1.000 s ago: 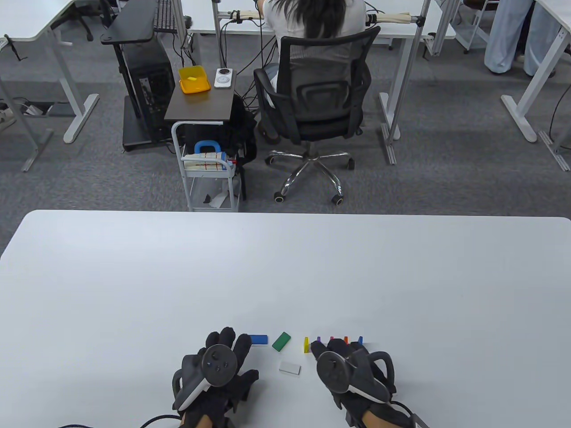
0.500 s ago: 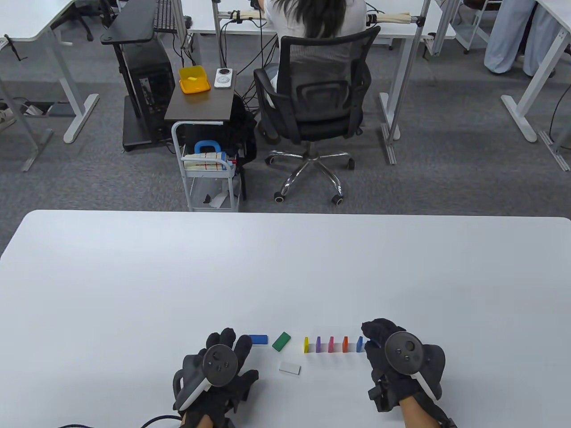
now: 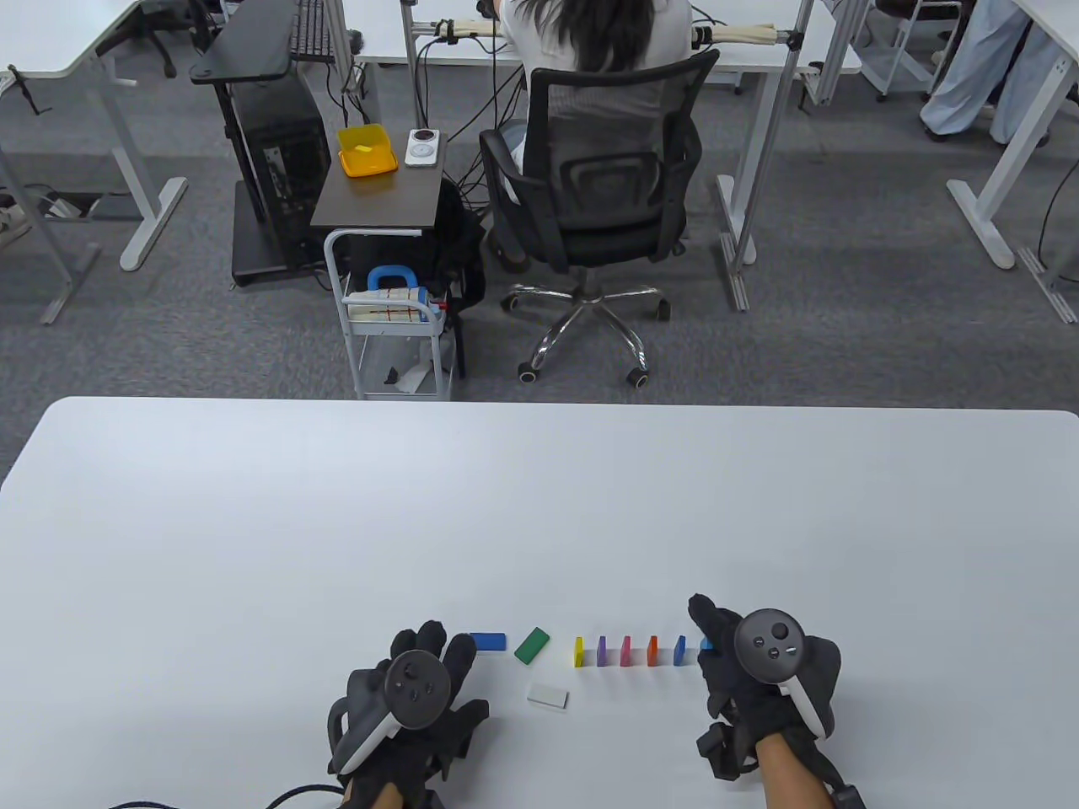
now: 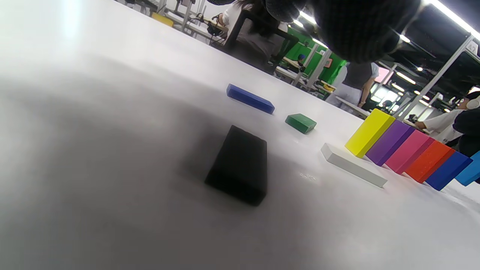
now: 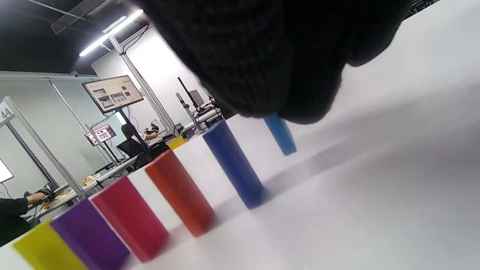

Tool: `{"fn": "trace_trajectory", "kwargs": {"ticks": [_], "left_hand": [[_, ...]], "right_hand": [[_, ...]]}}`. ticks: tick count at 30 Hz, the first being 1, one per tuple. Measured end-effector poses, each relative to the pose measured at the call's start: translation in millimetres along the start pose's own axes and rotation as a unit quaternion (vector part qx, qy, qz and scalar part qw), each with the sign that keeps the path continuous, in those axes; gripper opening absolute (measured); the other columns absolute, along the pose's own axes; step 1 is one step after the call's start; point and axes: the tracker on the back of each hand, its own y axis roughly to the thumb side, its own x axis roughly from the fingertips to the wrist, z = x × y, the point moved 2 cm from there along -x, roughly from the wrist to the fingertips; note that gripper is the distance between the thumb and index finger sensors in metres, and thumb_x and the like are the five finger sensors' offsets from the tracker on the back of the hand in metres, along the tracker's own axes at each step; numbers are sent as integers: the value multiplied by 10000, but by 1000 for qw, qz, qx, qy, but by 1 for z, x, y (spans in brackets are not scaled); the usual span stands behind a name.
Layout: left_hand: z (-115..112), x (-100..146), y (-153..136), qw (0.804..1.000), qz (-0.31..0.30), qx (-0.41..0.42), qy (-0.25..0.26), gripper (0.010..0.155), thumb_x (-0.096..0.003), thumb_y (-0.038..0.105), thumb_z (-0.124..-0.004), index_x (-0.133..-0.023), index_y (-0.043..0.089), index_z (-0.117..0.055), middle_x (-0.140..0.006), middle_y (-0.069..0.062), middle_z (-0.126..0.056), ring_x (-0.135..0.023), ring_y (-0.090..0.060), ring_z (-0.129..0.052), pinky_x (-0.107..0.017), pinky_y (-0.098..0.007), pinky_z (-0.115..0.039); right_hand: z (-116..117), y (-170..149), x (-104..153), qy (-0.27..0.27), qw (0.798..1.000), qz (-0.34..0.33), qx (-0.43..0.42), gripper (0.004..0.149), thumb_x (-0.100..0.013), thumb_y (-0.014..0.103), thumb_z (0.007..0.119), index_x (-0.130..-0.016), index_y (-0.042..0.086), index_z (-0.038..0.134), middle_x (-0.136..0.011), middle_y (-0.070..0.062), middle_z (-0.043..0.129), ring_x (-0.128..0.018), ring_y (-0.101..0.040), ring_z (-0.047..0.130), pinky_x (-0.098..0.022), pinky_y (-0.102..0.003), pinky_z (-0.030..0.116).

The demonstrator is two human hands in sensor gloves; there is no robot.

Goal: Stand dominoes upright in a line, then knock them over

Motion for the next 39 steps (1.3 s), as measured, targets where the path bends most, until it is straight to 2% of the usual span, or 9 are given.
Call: {"fn": "trace_trajectory", "kwargs": {"ticks": [14, 39], "left_hand": [[0, 0, 0, 1000, 1, 0, -1, 750, -399, 553, -758, -1047, 367, -428, -1219, -77, -299, -1099, -461, -305, -808, -636, -425], [0, 0, 1, 1000, 0, -3, 0, 749, -398, 554, -758, -1045, 368, -430, -1219, -75, -299, -1099, -460, -305, -808, -635, -426]], "right_hand": [[12, -8, -11, 21, 999, 24, -13, 621, -372, 150, 963, -949, 262, 765, -894, -37, 870, -655, -263, 1024, -662, -536, 738], [16, -9, -12, 23, 999, 23, 11, 605, -374, 154, 957, -943, 257, 779, -895, -37, 871, -663, -257, 1018, -659, -545, 735]]}}
